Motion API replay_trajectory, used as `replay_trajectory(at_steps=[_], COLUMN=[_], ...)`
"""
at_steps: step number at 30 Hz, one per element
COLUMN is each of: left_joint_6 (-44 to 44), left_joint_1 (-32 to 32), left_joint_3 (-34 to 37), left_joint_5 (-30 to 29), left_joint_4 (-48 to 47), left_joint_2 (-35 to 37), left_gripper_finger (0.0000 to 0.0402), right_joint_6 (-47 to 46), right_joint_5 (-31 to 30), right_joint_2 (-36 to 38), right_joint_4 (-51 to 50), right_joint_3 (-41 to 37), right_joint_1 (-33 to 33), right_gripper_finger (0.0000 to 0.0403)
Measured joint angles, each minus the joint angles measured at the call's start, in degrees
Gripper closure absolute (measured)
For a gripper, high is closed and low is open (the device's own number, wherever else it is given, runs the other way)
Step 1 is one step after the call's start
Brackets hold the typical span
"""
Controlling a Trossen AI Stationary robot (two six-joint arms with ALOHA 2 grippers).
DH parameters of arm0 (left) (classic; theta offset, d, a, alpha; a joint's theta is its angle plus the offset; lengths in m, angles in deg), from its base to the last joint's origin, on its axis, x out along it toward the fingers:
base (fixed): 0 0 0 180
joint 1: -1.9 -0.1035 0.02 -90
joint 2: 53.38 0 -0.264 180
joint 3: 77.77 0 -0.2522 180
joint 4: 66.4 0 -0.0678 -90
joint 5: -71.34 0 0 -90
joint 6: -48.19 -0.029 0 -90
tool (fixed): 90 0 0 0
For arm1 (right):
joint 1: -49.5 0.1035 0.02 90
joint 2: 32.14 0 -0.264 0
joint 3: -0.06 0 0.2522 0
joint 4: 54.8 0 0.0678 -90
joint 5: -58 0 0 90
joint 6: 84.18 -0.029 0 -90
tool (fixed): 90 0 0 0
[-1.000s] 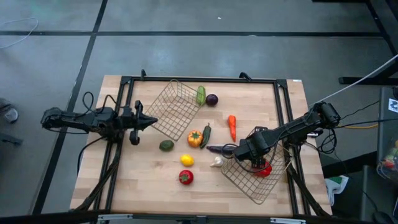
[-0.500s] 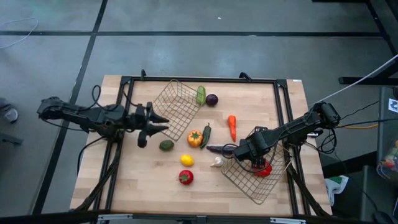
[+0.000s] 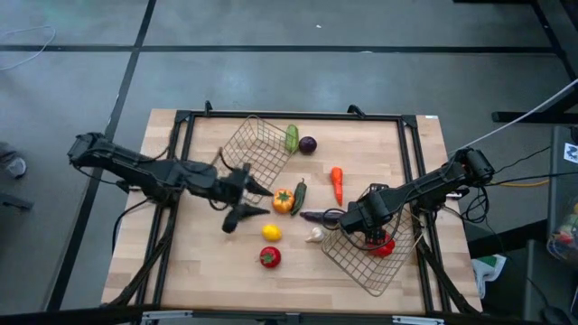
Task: Sort produce into baskets
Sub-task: Put the yellow bell pepper into the wire basket
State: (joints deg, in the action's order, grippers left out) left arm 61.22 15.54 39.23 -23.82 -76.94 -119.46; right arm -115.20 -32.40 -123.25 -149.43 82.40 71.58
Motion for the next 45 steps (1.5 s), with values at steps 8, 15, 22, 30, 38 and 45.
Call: replay_trajectory(at_steps=[8,15,22,30,38,45], left_joint_6=[-1.63,-2.08,-1.15,-1.50,-1.60,-3.12], left_joint_1=[0.75,2.67,4.02,3.99,3.97,3.97], left_joint_3=[-8.73,-10.94,-10.94,-10.94,-10.96,-10.98], left_joint_5=[1.56,1.64,1.64,0.93,-1.29,-1.48], left_joint_4=[-14.99,-19.40,-19.51,-23.47,-27.52,-27.66], left_joint_2=[-11.37,-19.57,-25.90,-29.91,-30.32,-30.32], left_gripper_finger=[0.0167,0.0167,0.0167,0.0167,0.0166,0.0166], right_joint_6=[-0.13,-0.15,-0.15,-0.15,-0.15,-0.15], right_joint_5=[0.00,0.00,0.00,-0.02,-0.02,-0.02], right_joint_2=[0.01,0.02,0.02,0.04,0.04,0.04], right_joint_4=[0.01,0.02,0.34,0.49,1.27,1.61], right_joint_3=[0.00,0.00,0.00,0.00,0.00,0.00], right_joint_1=[0.02,0.02,0.00,0.02,0.02,0.01], right_gripper_finger=[0.0033,0.0033,0.0033,0.0033,0.0033,0.0033])
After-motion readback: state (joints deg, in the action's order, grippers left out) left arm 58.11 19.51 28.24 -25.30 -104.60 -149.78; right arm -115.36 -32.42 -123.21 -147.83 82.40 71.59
